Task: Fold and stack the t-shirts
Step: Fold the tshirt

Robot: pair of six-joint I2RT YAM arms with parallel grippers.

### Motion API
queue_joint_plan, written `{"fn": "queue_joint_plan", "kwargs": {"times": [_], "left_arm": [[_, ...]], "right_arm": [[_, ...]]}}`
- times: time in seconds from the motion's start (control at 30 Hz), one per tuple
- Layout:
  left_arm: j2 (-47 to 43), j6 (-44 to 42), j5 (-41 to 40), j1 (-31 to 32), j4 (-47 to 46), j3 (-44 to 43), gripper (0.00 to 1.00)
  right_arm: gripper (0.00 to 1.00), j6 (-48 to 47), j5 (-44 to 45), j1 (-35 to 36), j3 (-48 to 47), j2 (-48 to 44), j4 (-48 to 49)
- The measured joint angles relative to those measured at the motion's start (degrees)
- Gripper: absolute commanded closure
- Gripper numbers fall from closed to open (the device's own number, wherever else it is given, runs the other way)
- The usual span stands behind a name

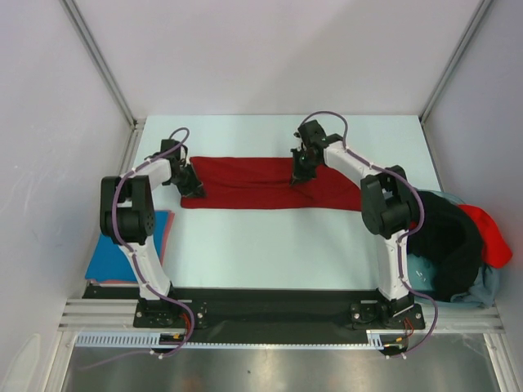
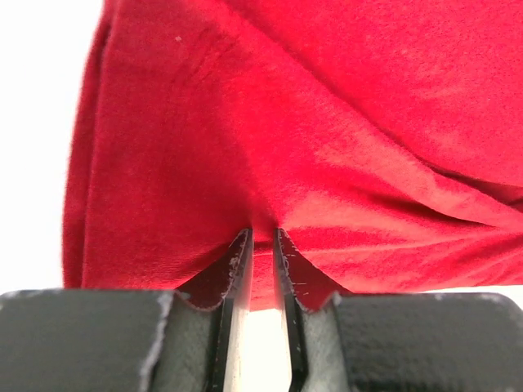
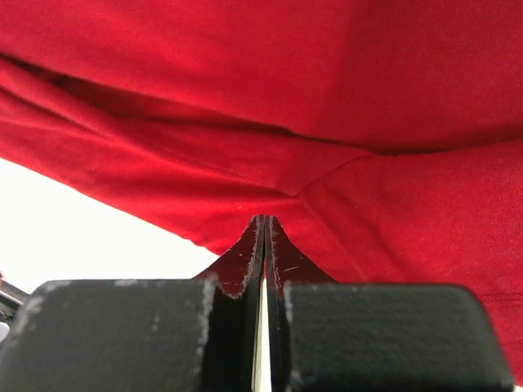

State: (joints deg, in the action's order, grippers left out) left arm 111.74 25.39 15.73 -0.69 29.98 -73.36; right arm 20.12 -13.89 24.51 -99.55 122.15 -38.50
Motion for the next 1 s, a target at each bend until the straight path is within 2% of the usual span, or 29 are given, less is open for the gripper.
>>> {"fn": "queue_joint_plan", "kwargs": {"times": [0.63,1.0], "left_arm": [[-1.01,-1.01,2.29,-2.71,-0.61,2.03,0.80],[-1.09,-1.01,2.80,-3.39,-0.52,2.29,0.81]], "right_arm": [[1.00,3.26,4.11,2.47,-0.57,5.81,1.97],[1.00,3.72,4.57,1.86,-7.28,9.64,2.16]]}}
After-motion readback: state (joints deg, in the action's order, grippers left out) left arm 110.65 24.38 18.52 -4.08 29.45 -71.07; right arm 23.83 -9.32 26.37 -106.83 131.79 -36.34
